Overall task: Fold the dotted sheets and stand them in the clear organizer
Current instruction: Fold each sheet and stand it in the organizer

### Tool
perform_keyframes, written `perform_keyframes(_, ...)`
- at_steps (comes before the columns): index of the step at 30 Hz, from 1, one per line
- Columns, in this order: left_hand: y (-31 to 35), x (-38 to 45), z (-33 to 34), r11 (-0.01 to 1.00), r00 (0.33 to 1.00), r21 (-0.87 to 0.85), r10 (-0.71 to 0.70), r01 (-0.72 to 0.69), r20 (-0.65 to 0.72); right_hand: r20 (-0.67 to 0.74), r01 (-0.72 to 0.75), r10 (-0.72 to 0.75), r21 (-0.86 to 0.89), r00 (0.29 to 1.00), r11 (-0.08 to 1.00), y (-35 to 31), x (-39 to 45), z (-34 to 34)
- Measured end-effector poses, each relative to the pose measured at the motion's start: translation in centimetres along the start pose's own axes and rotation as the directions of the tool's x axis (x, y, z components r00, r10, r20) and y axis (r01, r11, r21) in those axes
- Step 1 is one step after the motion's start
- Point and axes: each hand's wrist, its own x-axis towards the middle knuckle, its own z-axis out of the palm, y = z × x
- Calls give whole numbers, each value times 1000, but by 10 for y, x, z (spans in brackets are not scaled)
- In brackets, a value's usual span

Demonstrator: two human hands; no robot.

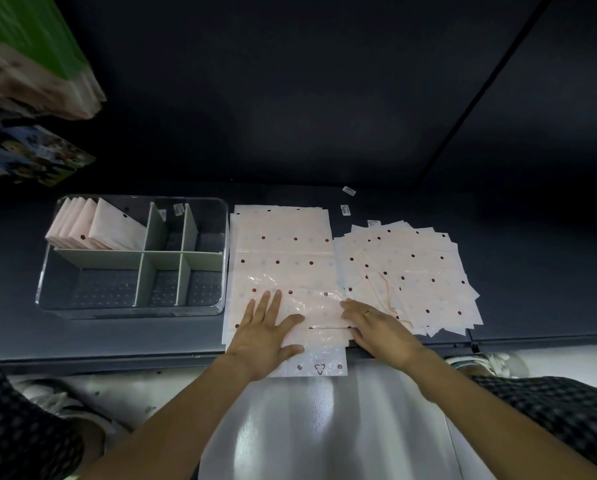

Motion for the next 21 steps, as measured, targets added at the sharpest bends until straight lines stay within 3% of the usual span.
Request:
perform_keyframes(2,4,-1,-3,999,999,-44,-31,30,-13,-39,64,-67,-63,997,996,1,6,-8)
perform_keyframes(9,18,-14,0,991,976,-69,-128,118,-175,-182,267,-252,64,950,962,-32,18,-34)
perform_keyframes(11,22,-19,4,986,964,-119,-142,117,-223,-175,260,-240,101,955,960,-53,19,-35)
perform_keyframes(14,27,-23,7,961,932,-261,-175,92,-316,-155,126,-95,209,983,970,-81,21,-38)
perform_keyframes(15,28,-24,7,954,925,-288,-178,80,-336,-120,58,-27,263,992,963,-86,23,-40)
perform_keyframes(17,27,-25,9,935,923,-349,-180,54,-340,91,-124,96,396,991,910,-86,26,-44)
perform_keyframes(19,26,-25,10,889,920,-455,-214,45,-327,384,-310,112,508,917,803,-76,29,-47)
perform_keyframes(21,24,-24,10,835,907,-548,-270,53,-323,546,-410,54,557,836,722,-58,30,-47)
